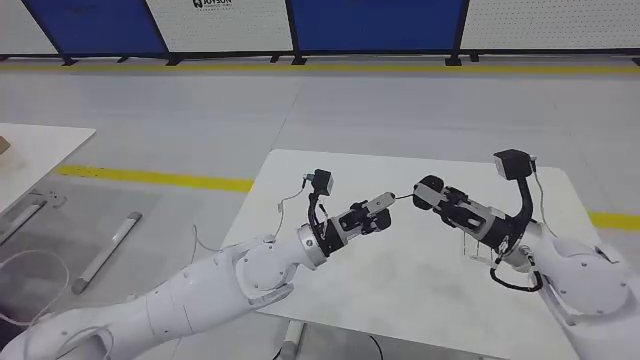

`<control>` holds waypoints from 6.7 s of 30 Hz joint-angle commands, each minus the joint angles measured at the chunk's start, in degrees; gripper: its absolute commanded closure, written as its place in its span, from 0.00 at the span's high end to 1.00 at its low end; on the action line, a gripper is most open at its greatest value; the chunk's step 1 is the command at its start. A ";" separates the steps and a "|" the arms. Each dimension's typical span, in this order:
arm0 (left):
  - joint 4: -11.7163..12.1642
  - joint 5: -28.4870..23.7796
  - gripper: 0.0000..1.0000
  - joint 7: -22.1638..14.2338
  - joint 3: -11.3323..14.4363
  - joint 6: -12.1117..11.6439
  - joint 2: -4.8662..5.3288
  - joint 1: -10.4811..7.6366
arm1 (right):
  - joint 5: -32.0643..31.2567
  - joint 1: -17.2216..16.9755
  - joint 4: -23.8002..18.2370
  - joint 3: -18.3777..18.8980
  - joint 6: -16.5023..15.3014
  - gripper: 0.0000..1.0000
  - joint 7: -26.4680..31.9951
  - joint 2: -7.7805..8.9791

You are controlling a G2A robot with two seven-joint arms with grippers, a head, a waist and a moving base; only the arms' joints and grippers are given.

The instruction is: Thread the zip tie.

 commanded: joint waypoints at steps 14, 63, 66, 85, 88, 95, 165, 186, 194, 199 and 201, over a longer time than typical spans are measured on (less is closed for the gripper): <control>-0.27 -2.11 0.44 -3.36 -2.19 0.01 -1.18 1.53 | -0.92 -0.71 0.30 -0.03 0.80 0.00 -1.23 -0.52; -0.34 1.21 0.00 -10.61 -14.97 1.00 -6.56 11.02 | 1.21 0.70 4.88 -0.69 3.07 0.00 1.99 -3.29; -0.28 1.46 0.00 -10.83 -15.37 1.09 -6.86 11.34 | 1.04 0.54 4.80 -0.53 3.18 0.00 2.16 -3.37; -0.20 2.60 0.58 -12.62 -17.81 2.44 -8.55 13.16 | 0.26 -0.08 4.37 0.30 3.44 0.00 3.35 -3.92; -0.19 2.89 0.41 -12.68 -18.17 2.69 -8.82 13.39 | 0.09 -0.14 4.21 0.37 3.55 0.00 3.47 -4.01; -0.27 3.18 0.26 -13.03 -19.09 3.09 -9.39 13.90 | -0.13 -0.15 4.15 0.60 3.72 0.00 3.68 -4.21; 9.09 -1.03 0.00 -59.84 -30.79 11.95 -8.94 10.65 | 5.02 -6.76 2.20 11.98 12.20 1.00 14.21 -2.81; 11.19 0.69 0.00 -47.90 -29.48 15.17 -9.85 10.19 | 3.98 -6.52 1.74 11.67 10.13 1.00 15.63 -2.76; 11.19 0.69 0.00 -47.90 -29.48 15.17 -9.85 10.19 | -1.16 1.90 8.11 19.66 8.96 1.00 35.92 -0.37; 11.19 0.69 0.00 -47.90 -29.48 15.17 -9.85 10.19 | -3.68 8.19 12.27 18.03 9.67 1.00 44.83 0.65; 11.19 0.69 0.00 -47.90 -29.48 15.17 -9.85 10.19 | -6.22 10.65 14.04 13.38 9.22 1.00 44.83 1.36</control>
